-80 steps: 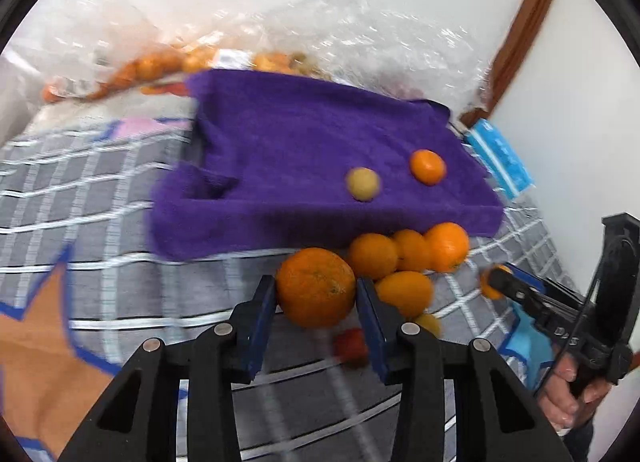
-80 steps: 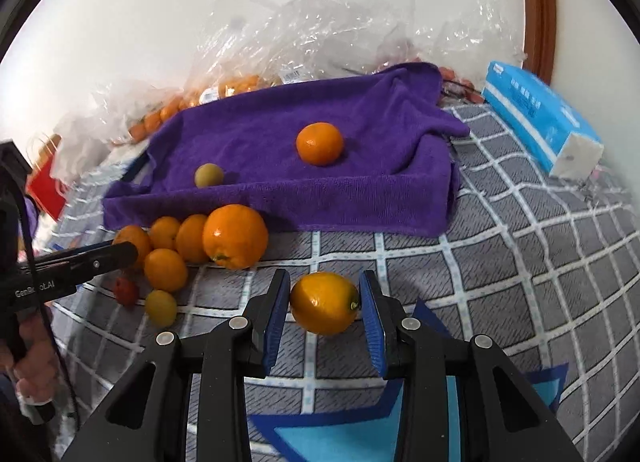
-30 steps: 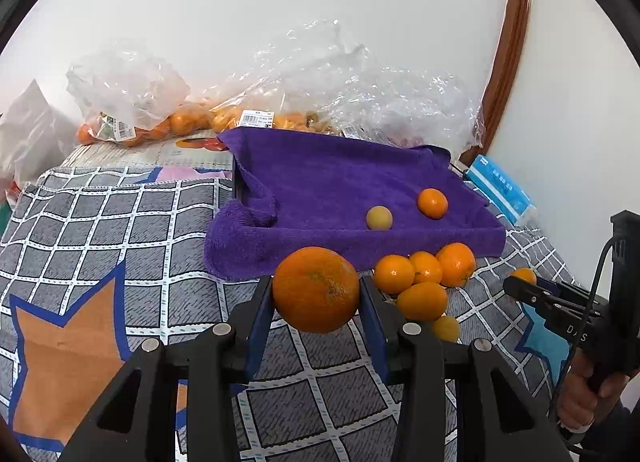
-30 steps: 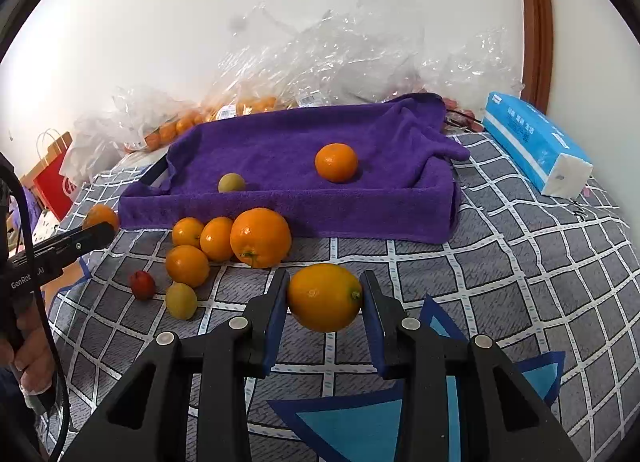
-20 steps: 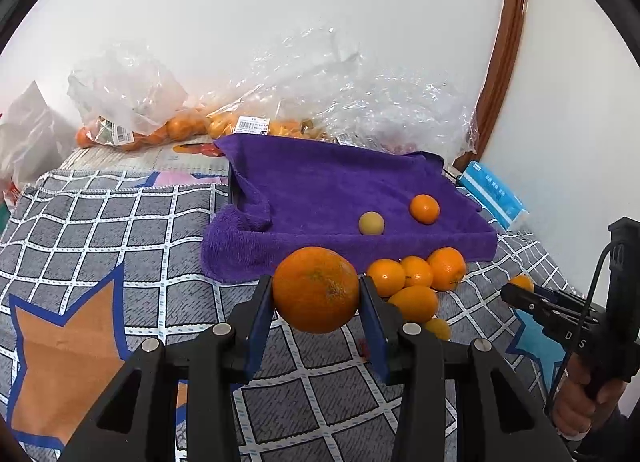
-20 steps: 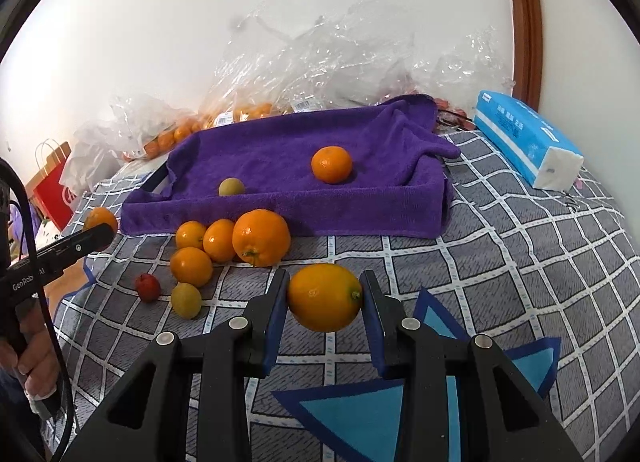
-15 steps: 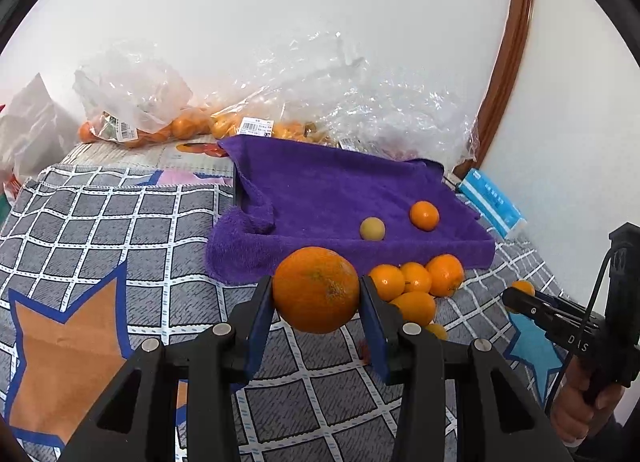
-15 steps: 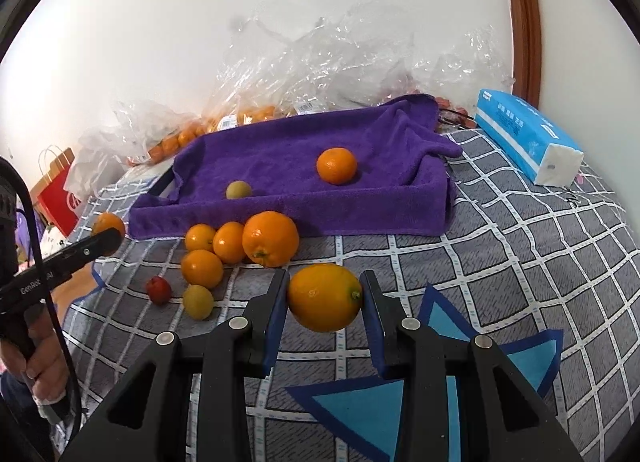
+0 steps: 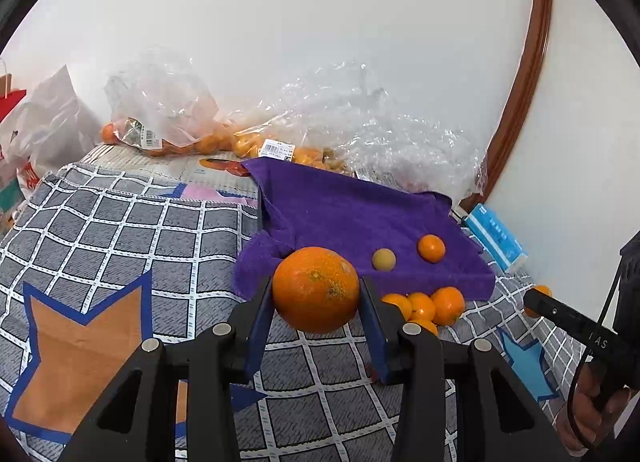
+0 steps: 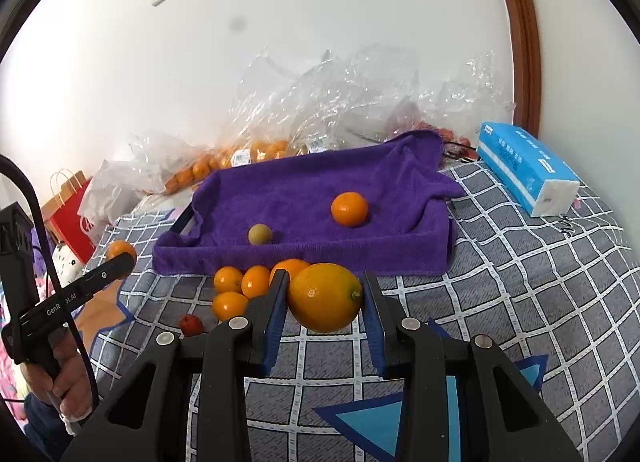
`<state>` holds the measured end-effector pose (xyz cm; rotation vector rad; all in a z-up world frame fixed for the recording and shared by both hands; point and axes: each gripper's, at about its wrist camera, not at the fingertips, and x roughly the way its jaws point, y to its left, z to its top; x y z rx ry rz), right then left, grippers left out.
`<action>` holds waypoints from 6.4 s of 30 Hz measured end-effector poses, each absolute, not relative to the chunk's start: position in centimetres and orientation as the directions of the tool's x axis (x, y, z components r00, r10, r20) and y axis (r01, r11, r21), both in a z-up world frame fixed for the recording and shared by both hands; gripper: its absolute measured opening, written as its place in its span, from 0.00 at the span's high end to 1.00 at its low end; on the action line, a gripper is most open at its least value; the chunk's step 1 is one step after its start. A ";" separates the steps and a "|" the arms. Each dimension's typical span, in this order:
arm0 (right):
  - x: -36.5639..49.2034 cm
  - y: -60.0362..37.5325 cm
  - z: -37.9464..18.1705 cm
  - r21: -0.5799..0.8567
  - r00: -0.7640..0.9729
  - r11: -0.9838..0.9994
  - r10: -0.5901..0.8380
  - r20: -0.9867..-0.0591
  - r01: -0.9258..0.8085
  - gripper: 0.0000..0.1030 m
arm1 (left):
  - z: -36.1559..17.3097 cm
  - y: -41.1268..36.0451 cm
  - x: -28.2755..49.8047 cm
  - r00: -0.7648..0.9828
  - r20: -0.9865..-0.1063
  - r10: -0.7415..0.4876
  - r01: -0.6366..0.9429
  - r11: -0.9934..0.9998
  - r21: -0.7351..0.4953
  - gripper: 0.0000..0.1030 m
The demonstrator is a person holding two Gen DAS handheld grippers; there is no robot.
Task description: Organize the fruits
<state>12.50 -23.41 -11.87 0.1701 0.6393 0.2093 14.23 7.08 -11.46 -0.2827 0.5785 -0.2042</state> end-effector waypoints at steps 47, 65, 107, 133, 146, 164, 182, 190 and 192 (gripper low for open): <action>16.7 -24.2 -8.8 0.244 0.839 0.965 0.213 -0.502 -0.099 0.65 | -6.8 7.9 16.2 0.845 -0.482 -0.231 0.048 0.931 -0.362 0.62; 24.0 -25.2 -8.7 0.184 0.821 0.981 0.159 -0.548 -0.067 0.65 | -7.9 4.7 24.4 0.811 -0.555 -0.185 0.005 0.951 -0.310 0.61; 29.0 -25.0 -16.3 0.126 0.727 0.992 0.102 -0.678 -0.022 0.65 | -14.2 2.9 28.1 0.770 -0.607 -0.198 0.015 0.956 -0.292 0.61; 25.8 -23.7 -12.6 0.081 0.833 0.992 0.123 -0.540 -0.094 0.46 | -13.1 2.5 26.6 0.811 -0.545 -0.210 0.060 0.958 -0.281 0.59; 22.7 -22.1 -10.7 0.172 0.753 0.977 0.206 -0.625 -0.124 0.46 | -11.8 6.9 26.2 0.830 -0.536 -0.155 -0.085 0.914 -0.396 0.50; 19.8 -18.6 -16.3 0.238 0.638 0.959 0.281 -0.717 -0.154 0.46 | -12.0 10.8 16.3 0.739 -0.664 -0.113 -0.077 0.965 -0.250 0.45; 15.8 -22.0 -16.1 0.080 0.634 0.992 0.125 -0.763 -0.099 0.55 | -13.6 8.2 14.4 0.639 -0.737 -0.219 0.021 0.963 -0.268 0.45; 16.3 -22.0 -17.8 0.071 0.640 0.995 0.103 -0.761 -0.076 0.58 | -12.9 5.5 12.9 0.636 -0.730 -0.250 0.123 0.967 -0.224 0.45; 15.9 -22.6 -17.5 0.084 0.658 0.995 0.102 -0.746 -0.060 0.58 | -13.0 4.2 12.9 0.632 -0.727 -0.268 0.162 0.963 -0.214 0.45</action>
